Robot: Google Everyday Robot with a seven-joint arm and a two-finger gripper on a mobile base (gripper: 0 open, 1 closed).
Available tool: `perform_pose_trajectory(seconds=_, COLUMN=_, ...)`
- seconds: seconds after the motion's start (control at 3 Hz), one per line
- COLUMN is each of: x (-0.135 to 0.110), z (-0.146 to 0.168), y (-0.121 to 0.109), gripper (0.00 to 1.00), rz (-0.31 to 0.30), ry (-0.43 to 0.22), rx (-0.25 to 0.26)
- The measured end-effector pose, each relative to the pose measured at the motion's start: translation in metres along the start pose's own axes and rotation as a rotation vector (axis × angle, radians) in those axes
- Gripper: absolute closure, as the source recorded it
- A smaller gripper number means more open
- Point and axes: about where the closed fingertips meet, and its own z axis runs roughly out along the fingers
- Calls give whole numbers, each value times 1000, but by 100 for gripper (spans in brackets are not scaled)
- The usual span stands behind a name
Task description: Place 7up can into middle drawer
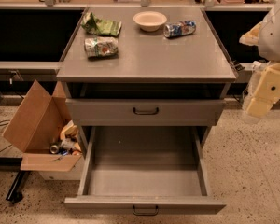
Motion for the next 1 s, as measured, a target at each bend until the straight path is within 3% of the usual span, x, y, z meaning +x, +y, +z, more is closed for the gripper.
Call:
perform_pose_trajectory(seconds=0.67, x=2, z=10, y=-13, gripper=0, rz=20, ry=-36, rx=-4)
perform_pose_trajectory(seconds=1.0, x=-12, z=29, y=-52, gripper=0, rz=6, ry=-133, rx=1)
